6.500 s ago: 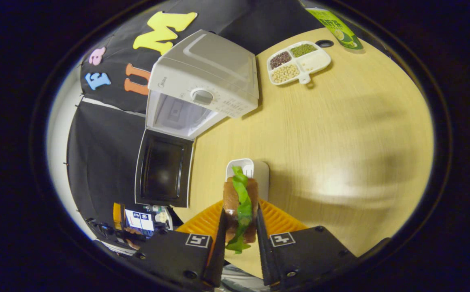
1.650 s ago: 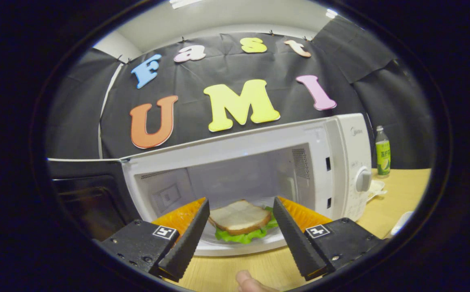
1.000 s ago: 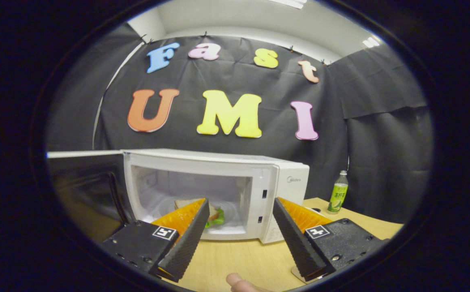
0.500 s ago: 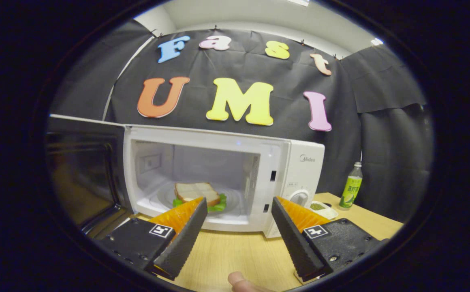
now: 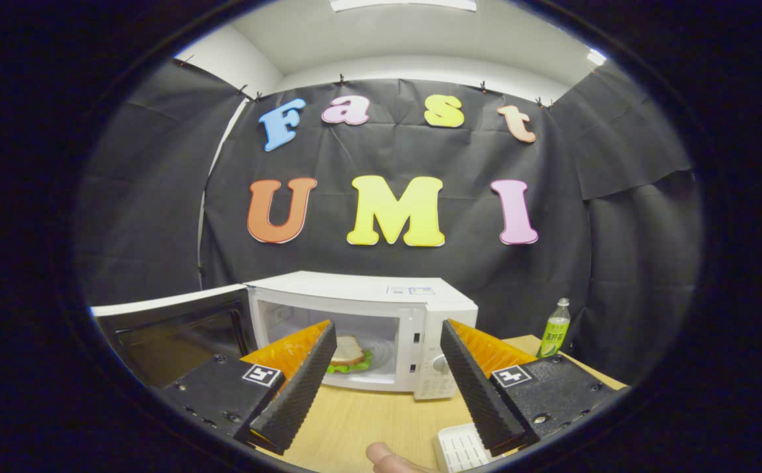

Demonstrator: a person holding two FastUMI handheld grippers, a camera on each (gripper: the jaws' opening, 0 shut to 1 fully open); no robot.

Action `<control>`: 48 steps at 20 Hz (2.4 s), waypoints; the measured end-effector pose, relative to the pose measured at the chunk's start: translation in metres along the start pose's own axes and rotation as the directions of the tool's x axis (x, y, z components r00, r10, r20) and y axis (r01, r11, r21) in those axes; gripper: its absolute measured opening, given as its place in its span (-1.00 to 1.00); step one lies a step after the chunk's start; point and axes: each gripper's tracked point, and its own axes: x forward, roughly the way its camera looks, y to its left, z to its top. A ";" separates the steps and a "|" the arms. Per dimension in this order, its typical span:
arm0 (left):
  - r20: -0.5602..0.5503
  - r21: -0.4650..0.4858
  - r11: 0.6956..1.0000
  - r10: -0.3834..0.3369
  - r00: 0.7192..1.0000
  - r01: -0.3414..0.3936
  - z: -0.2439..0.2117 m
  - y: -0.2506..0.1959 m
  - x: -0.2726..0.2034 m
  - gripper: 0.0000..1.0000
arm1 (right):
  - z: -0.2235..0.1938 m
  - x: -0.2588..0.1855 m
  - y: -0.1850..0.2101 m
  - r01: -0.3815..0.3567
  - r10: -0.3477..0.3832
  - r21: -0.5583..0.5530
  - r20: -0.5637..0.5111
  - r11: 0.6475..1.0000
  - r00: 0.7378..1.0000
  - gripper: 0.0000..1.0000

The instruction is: Open the microwave oven with the left hand, put the food in, and close the microwave oven.

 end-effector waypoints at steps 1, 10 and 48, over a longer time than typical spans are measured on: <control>-0.015 -0.017 1.000 -0.009 1.000 0.008 -0.006 0.000 0.005 -1.00 | 0.009 -0.011 -0.003 -0.006 0.006 0.010 0.002 1.000 1.000 0.93; -0.058 0.034 0.997 -0.068 0.996 0.070 -0.046 -0.018 0.033 -1.00 | 0.066 -0.104 -0.030 -0.141 0.141 0.108 0.007 0.984 0.990 0.93; -0.133 0.128 0.912 -0.374 0.918 0.390 -0.062 -0.282 0.225 -1.00 | 0.074 -0.179 -0.187 -0.001 -0.007 0.058 0.147 0.998 0.989 0.86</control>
